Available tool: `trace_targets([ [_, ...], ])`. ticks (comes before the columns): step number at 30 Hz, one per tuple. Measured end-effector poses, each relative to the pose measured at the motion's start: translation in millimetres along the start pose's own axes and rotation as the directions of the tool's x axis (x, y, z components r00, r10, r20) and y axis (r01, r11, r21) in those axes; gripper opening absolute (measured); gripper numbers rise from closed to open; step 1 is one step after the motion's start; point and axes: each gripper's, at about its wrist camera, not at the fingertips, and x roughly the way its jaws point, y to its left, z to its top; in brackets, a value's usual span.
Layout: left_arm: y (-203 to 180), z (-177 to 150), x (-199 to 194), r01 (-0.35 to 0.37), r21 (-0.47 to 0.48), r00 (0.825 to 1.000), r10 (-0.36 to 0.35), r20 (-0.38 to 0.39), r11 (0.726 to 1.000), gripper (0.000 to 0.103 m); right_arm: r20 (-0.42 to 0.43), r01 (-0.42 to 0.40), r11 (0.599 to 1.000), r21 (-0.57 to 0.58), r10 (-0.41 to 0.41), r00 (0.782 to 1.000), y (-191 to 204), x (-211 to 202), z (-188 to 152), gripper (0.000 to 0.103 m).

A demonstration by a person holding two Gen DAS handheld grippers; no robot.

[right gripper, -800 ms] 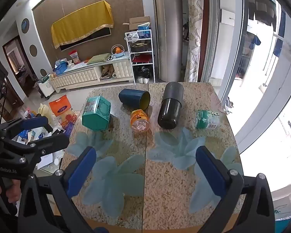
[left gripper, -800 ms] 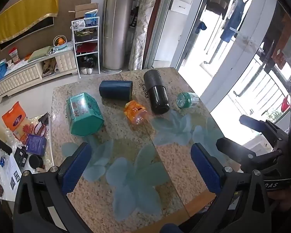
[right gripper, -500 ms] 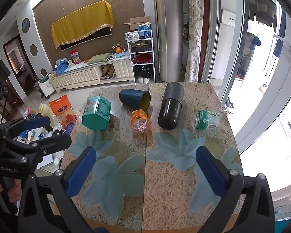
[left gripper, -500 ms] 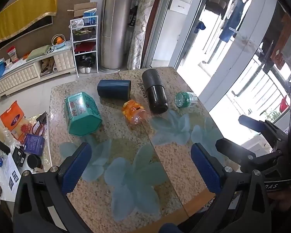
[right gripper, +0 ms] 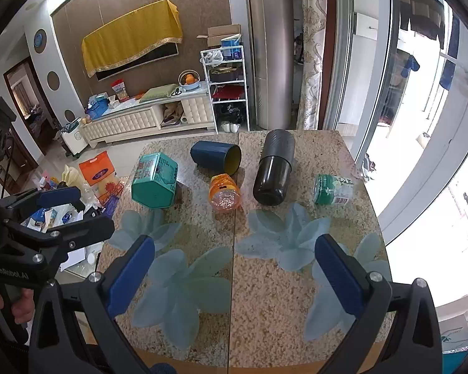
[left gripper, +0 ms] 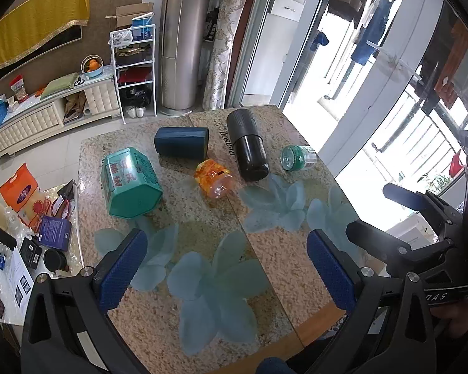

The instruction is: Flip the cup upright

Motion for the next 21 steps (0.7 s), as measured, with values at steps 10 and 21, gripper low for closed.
trace_targets([
  [10,0.1,0.1,-0.1,0.0,-0.001,1.0,0.0,0.0,1.0,0.103,-0.002,-0.001,1.0,0.0,0.001,1.0,0.9,-0.2,0.8,0.103],
  [21,-0.1,-1.3,2.5,0.003,0.006,1.0,-0.003,-0.005,1.0,0.103,-0.003,-0.001,1.0,0.002,0.001,1.0,0.9,-0.4,0.9,0.103],
])
